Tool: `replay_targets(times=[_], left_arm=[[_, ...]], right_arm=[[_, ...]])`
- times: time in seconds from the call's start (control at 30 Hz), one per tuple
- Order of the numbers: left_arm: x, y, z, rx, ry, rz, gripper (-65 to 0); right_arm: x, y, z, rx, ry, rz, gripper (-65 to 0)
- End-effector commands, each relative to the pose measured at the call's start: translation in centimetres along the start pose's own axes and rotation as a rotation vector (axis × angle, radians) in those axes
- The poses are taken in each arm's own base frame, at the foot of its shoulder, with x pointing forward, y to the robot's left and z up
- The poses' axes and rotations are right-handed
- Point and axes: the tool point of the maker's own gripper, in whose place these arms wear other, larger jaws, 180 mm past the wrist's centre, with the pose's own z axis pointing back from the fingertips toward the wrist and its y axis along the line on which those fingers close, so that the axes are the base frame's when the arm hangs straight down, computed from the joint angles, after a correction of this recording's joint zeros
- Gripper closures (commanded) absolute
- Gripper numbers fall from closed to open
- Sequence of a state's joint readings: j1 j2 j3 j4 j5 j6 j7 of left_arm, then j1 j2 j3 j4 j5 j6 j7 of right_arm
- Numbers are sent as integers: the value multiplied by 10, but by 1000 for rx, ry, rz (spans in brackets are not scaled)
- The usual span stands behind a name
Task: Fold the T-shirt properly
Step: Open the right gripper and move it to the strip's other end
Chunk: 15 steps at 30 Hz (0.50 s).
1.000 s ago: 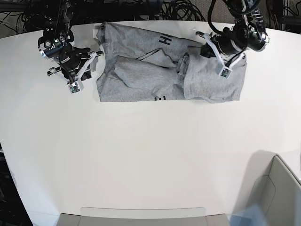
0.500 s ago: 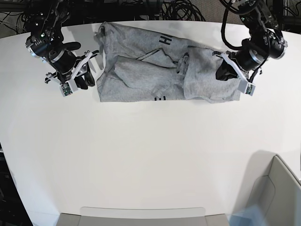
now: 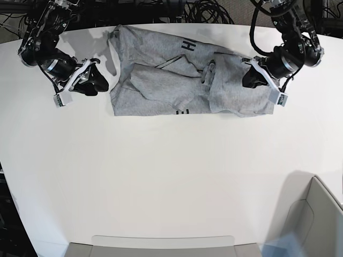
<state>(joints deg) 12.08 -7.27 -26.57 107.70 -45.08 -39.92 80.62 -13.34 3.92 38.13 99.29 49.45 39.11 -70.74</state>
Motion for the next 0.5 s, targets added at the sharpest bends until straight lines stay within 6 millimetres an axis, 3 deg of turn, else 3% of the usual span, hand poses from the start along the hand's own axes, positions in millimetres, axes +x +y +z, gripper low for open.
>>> replay_targets(times=[0.0, 0.17, 0.47], left_arm=[[9, -1, 3, -3, -29, -16, -22], [9, -1, 3, -3, -29, -16, -22], [6, -2, 3, -6, -24, -10, -22]], right_arm=[[8, 2, -1, 27, -40, 6, -261], [-20, -4, -7, 39, 12, -83, -261], [-35, 9, -21, -14, 65, -78, -261]])
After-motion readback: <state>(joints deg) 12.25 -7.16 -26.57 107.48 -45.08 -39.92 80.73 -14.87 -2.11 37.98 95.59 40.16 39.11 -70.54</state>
